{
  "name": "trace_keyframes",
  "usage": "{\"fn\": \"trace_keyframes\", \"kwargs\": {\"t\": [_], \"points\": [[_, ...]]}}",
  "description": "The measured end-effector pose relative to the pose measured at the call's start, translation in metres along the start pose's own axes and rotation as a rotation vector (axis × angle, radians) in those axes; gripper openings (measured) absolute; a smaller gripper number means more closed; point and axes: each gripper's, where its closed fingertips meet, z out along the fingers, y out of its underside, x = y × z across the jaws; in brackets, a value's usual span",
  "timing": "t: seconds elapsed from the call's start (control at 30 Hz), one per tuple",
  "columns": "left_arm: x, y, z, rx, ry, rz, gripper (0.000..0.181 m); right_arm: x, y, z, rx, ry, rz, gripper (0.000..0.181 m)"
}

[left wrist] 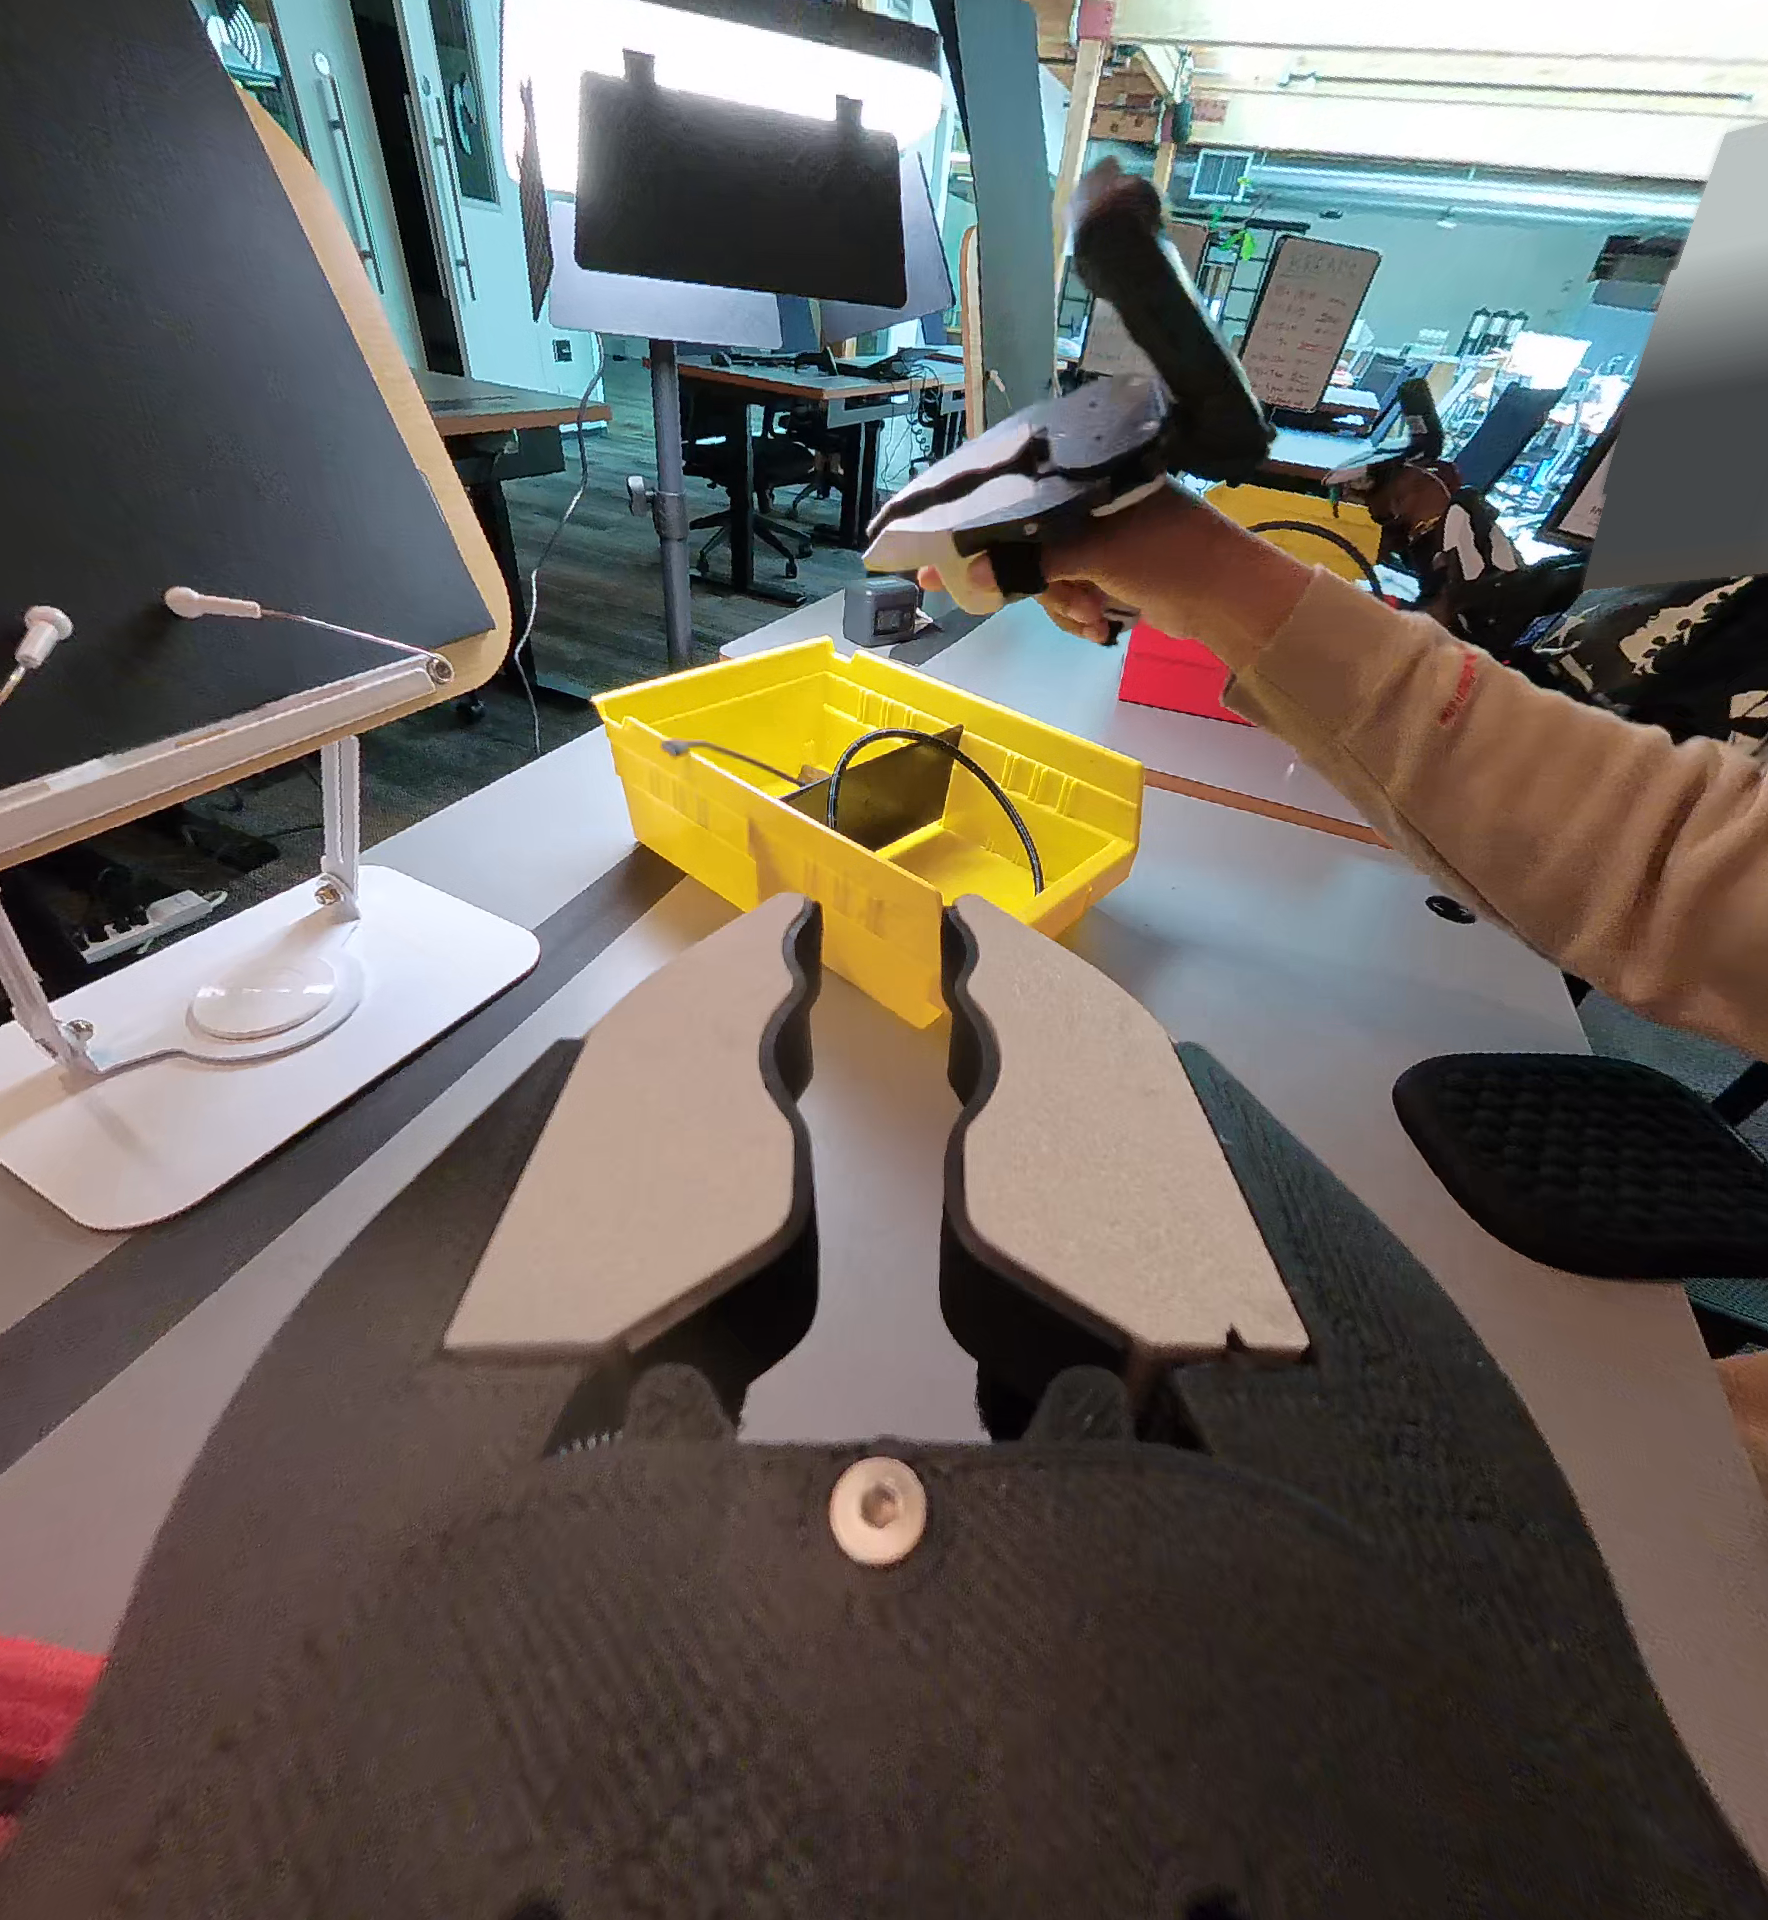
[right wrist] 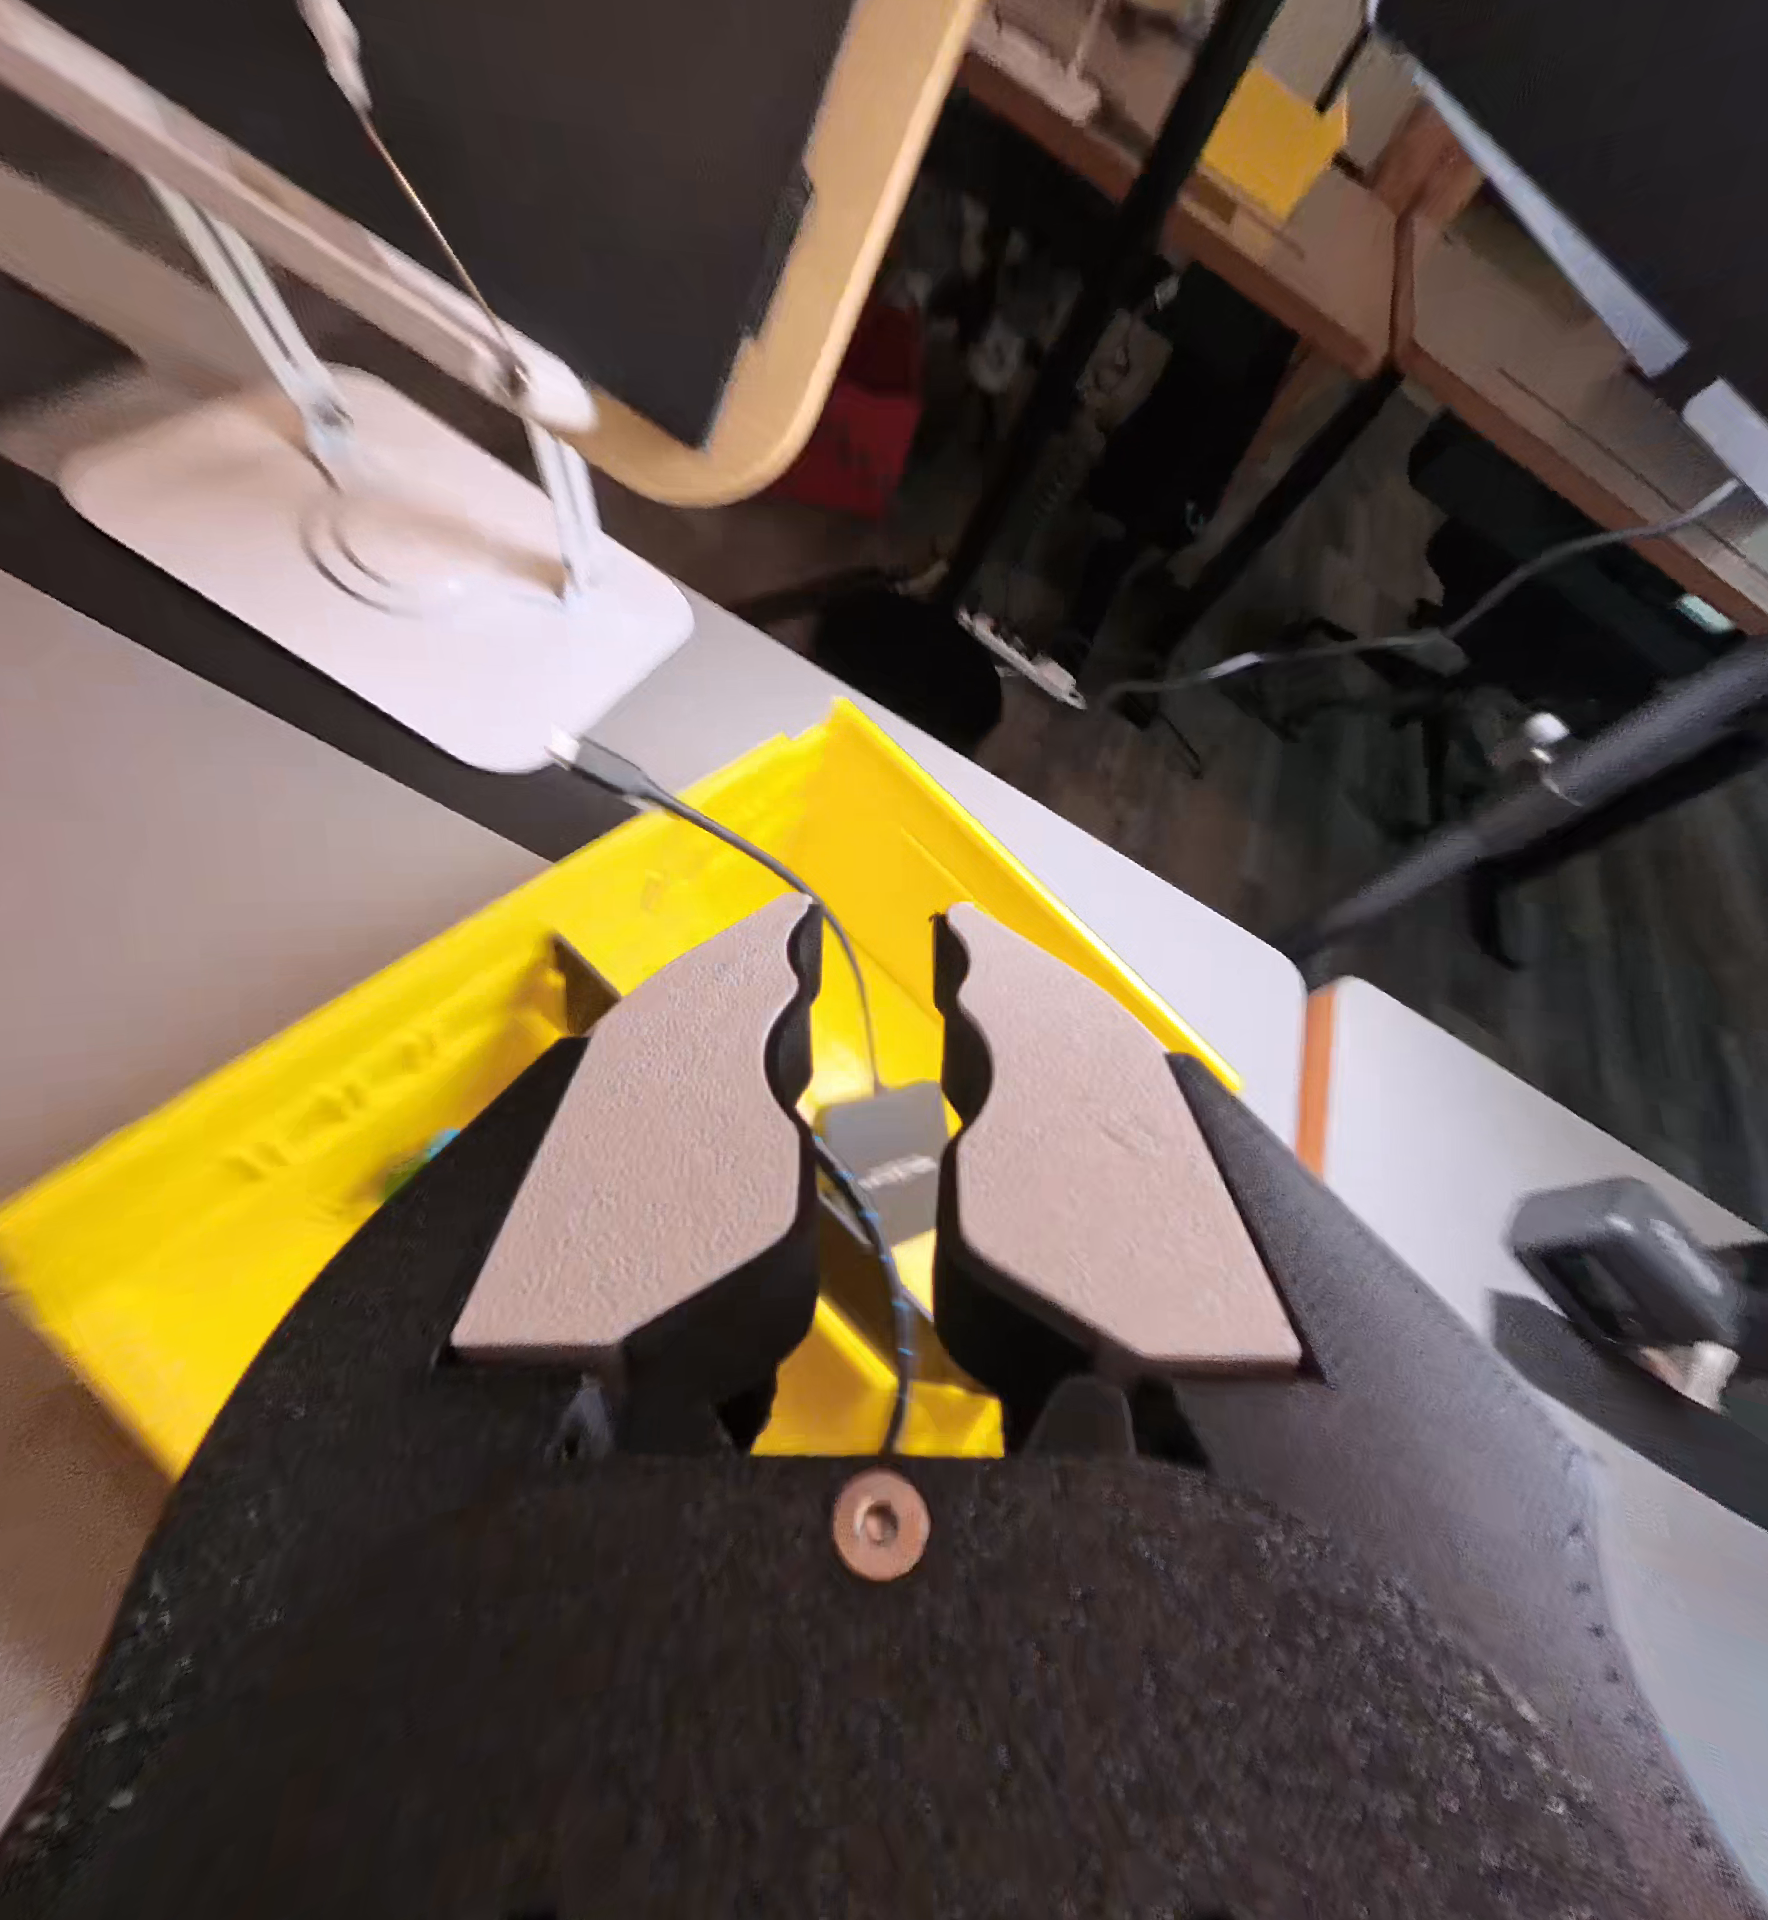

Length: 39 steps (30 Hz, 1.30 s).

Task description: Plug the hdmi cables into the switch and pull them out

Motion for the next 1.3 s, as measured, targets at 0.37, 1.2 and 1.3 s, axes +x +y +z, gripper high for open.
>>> {"fn": "trace_keyframes", "kwargs": {"t": [0.37,1.2,1.3], "points": [[-0.011,-0.018,-0.026,0.066,-0.053,-0.006,0.021,-0.181,-0.027,-0.070,0.377,-0.444,0.251,0.021],[-0.066,0.000,-0.057,0.054,-0.244,-0.121,0.022,-0.228,0.033,-0.048,0.483,-0.477,0.341,0.013],[-0.074,0.003,-0.062,0.070,-0.246,-0.161,0.022,-0.228,0.034,-0.046,0.476,-0.482,0.350,0.013]]}}
